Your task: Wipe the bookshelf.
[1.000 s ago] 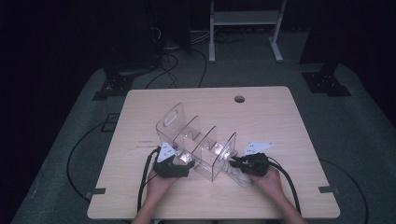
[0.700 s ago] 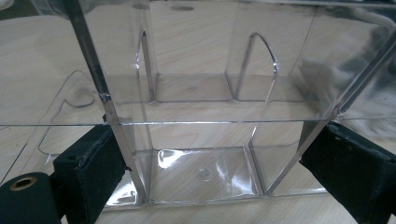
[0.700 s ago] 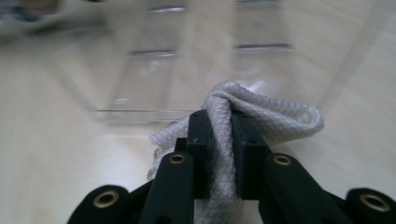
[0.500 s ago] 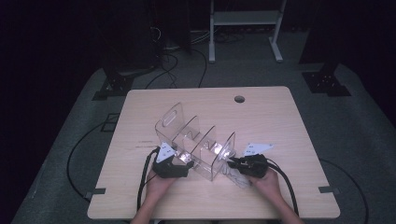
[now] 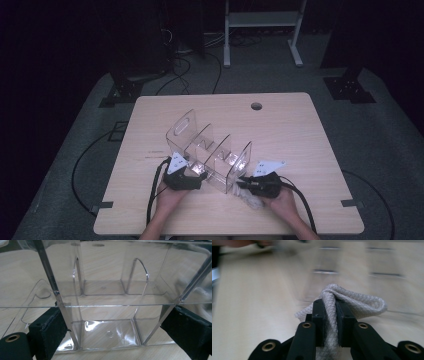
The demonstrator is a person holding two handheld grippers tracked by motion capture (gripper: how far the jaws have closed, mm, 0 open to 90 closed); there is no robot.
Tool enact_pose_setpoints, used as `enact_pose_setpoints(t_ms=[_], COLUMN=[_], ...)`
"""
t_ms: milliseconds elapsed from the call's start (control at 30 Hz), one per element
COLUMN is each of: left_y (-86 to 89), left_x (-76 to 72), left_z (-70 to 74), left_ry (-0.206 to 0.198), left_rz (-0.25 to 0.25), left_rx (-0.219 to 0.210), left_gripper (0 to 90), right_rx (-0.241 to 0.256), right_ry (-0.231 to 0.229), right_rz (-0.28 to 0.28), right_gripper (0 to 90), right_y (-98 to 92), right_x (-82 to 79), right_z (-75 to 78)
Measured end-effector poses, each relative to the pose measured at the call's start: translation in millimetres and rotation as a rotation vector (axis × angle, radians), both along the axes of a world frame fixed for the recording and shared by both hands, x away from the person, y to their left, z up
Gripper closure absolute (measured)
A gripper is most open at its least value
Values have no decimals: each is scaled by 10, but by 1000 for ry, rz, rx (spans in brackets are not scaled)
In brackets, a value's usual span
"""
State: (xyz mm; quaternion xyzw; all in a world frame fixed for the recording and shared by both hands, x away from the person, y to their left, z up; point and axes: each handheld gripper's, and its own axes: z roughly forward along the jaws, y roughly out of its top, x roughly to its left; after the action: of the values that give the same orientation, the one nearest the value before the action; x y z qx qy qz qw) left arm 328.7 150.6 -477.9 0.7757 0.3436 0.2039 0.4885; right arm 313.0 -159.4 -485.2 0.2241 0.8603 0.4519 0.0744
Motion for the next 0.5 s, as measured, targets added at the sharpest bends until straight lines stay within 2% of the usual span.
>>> enact_pose_setpoints(t_ms=[33, 67, 133, 267, 333, 400, 467, 500], left_y=[1, 1, 11, 5, 10, 19, 23, 24], left_x=[0, 0, -4, 2, 3, 6, 3, 1], left_z=[-1, -1, 1, -4, -4, -5, -6, -5], left_ry=[-1, -1, 1, -6, -4, -3, -2, -2], left_rz=[0, 0, 2, 10, 10, 7, 8, 10], left_rx=[-2, -2, -1, -3, -6, -6, -8, -6], left_gripper=[79, 79, 79, 79, 79, 80, 80, 80], right_rx=[-6, -21, -48, 5, -8, -28, -59, -50], right_ry=[1, -12, -39, 2, -12, -15, -53, -51], right_rz=[46, 70, 74, -17, 3, 75, 86, 74], right_gripper=[785, 786, 787, 787, 786, 786, 787, 787], right_y=[52, 104, 121, 0, 50, 138, 173, 148], right_x=[-48, -91, -90, 38, -19, -98, -123, -92], right_z=[3, 9, 33, 15, 10, 6, 30, 38])
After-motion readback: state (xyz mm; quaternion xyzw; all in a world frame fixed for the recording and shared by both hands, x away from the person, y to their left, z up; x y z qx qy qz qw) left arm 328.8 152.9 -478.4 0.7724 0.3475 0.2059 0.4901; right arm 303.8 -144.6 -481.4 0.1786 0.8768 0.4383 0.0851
